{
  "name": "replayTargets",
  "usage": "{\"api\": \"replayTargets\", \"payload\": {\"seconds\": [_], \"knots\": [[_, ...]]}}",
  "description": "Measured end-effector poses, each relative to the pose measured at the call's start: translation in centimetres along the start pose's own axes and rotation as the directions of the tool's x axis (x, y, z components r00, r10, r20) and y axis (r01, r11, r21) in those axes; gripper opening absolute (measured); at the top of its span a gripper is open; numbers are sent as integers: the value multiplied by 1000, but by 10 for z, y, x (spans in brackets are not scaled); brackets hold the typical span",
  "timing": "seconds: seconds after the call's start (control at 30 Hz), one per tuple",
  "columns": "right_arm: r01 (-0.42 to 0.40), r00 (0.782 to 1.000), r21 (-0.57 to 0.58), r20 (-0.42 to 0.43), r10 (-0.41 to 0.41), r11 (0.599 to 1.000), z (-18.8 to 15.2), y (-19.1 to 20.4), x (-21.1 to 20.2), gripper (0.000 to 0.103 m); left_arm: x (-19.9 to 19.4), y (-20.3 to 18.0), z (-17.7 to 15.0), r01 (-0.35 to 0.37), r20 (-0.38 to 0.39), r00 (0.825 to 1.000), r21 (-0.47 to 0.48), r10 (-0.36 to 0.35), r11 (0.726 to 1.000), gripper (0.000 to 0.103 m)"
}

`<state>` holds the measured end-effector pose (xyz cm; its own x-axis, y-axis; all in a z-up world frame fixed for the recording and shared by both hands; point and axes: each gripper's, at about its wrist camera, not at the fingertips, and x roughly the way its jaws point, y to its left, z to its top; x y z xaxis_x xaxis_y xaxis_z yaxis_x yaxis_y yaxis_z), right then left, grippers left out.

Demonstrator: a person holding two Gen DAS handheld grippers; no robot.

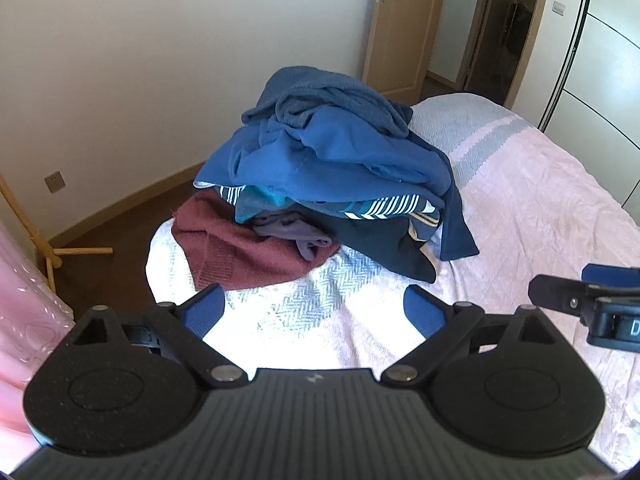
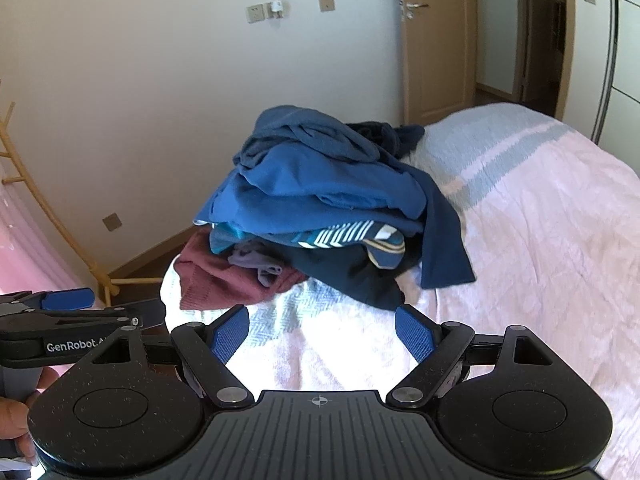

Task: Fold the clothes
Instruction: 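Move both grippers toward the clothes pile on the bed, then grasp the navy sweatpants waistband with the right gripper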

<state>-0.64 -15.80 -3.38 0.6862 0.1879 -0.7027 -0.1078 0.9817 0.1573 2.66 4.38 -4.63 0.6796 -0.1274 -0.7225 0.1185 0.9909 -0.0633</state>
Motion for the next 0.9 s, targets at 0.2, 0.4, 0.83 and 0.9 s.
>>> {"api": "replayTargets", "payload": {"seconds": [0.2,0.4,0.83,0.9], "knots": [[23,999,17,-43,-22,1000,-9,-10,7,83,17,0,-2,21,-34,999,2,-21,1000,95],[35,997,61,-64,-31,998,-8,-49,20,83,33,-19,10,1,-44,999,28,1,1000,95],[29,997,97,62,-35,995,76,-120,55,83,74,-17,120,-49,88,995,151,36,987,95],[33,996,66,76,-38,997,98,-121,69,83,95,-14,147,-35,111,994,188,14,981,95]]}}
